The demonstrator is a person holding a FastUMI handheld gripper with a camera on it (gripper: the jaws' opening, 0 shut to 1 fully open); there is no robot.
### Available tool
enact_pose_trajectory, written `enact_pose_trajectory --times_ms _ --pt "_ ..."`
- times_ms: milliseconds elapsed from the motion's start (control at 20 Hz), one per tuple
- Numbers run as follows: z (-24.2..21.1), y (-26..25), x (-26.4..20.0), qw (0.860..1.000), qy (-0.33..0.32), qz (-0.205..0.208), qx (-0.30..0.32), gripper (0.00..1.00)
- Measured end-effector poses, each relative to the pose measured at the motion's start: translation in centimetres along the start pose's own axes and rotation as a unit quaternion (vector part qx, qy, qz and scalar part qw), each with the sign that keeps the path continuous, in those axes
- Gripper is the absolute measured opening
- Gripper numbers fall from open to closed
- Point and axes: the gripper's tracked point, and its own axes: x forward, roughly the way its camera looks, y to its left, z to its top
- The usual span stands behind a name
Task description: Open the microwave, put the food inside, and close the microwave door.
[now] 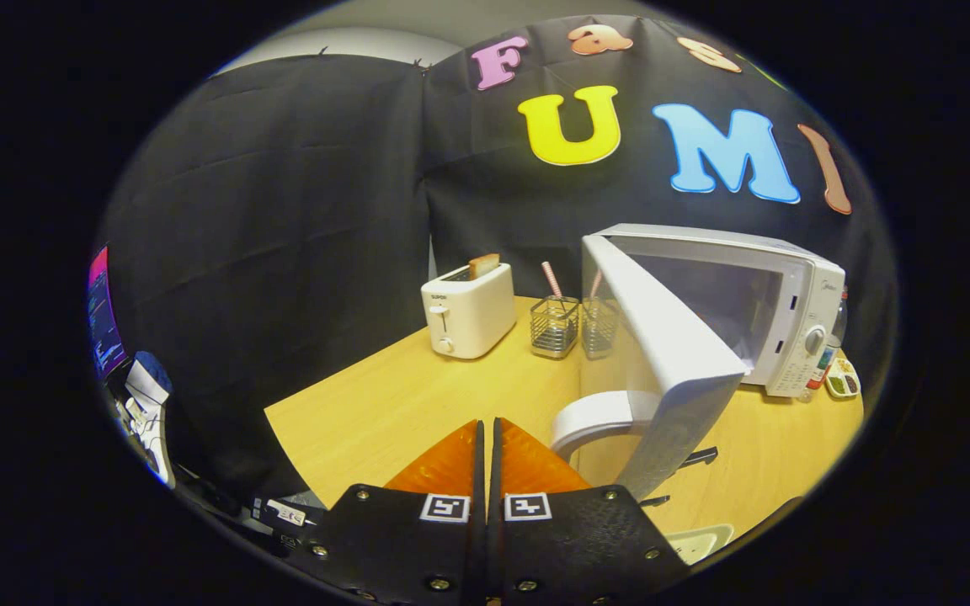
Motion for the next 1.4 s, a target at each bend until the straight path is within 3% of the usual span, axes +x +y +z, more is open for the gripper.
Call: enact_pose_trajectory --times_ms 700,1400 --pt "1.1 -13.2 -0.3 0.992 -0.009 -0.119 0.043 0.01" --pt "3.5 -23.3 1.2 0.975 -0.029 -0.209 0.069 0.01"
